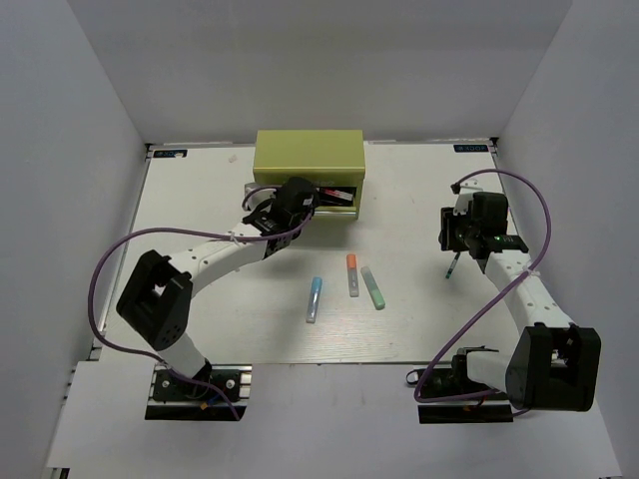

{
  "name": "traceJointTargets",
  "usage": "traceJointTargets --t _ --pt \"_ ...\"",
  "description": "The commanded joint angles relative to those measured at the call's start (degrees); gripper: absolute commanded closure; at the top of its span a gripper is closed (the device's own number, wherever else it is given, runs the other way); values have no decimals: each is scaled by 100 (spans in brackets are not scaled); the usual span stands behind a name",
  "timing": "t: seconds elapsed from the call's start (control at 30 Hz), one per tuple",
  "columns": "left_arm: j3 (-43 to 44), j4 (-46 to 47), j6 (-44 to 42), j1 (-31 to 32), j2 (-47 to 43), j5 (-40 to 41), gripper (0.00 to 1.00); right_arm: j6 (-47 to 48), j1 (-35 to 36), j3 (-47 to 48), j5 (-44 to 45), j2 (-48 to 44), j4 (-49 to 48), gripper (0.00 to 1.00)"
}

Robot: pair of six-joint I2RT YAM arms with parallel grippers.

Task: Sort the stationery into containers
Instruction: Place the stationery into the container

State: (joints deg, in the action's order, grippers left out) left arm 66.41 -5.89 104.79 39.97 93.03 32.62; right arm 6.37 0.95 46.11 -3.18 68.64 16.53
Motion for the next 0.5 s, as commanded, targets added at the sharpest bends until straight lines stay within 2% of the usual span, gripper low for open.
traceJointTargets --t 0.0,0.07,0.13,0.17,0.23,0.27,0.37,0.47 --pt "293 -299 463 -50 22 385 100 -13 -16 21 -42 -79 -133 54" --pt "346 -404 463 -103 100 464 96 -13 -25 21 -60 -79 -89 52" --pt "530 -587 516 -156 171 464 86 -4 -7 12 -51 -79 -63 49" --pt "531 -589 516 -156 223 464 70 -13 -16 4 -42 -70 -45 49" --pt "583 -589 516 -208 224 464 55 -31 -16 4 10 -62 -1 46" --pt "522 -589 516 -208 224 464 44 -65 -16 -5 54 -35 34 46" --pt "460 -518 516 -208 163 464 35 -144 -209 12 81 17 69 45" --pt "355 -518 516 -208 31 464 35 -233 -271 30 72 131 183 45"
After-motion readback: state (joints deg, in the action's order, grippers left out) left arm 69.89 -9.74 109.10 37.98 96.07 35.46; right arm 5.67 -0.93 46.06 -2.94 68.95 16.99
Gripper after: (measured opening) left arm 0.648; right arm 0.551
